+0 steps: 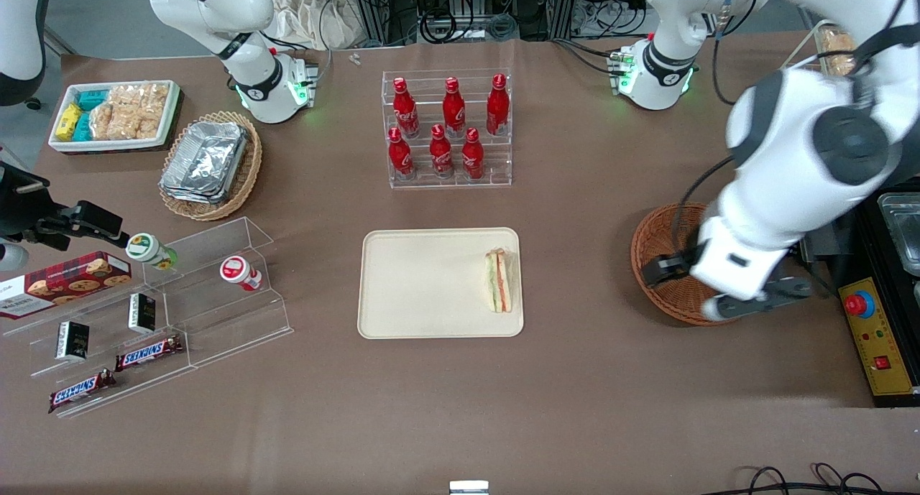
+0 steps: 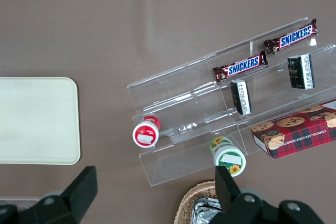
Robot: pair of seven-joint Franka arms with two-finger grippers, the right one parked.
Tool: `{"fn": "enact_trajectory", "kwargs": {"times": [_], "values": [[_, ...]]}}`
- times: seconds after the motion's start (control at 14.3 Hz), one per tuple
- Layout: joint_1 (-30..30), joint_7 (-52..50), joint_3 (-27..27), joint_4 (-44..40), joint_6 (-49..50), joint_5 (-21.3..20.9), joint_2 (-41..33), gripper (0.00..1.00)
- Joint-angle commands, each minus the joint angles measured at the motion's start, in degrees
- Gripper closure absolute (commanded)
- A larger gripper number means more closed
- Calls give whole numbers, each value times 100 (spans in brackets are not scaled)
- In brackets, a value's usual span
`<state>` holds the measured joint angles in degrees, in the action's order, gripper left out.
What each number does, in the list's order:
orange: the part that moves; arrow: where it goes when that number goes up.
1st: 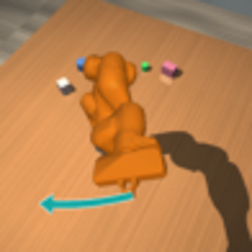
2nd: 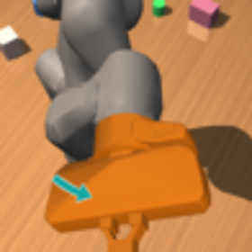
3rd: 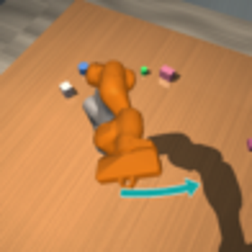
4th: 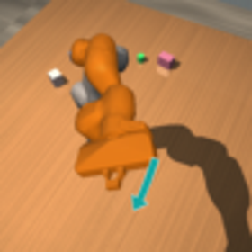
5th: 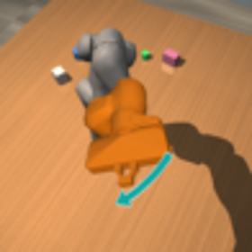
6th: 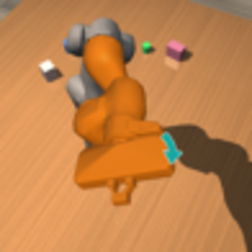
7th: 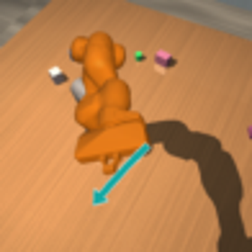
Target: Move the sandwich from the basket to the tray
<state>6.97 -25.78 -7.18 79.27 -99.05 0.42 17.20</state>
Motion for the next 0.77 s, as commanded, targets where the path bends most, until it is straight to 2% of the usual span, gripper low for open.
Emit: {"fn": "enact_trajectory", "kwargs": {"times": [0.0, 0.14, 0.28, 0.7], "values": [[-406, 862, 145, 211, 394, 169, -278, 0], [-328, 1493, 663, 203, 692, 143, -349, 0], [-319, 2399, 954, 159, 1044, 82, -358, 0], [-345, 3070, 1026, 132, 1063, -103, -322, 0]]}}
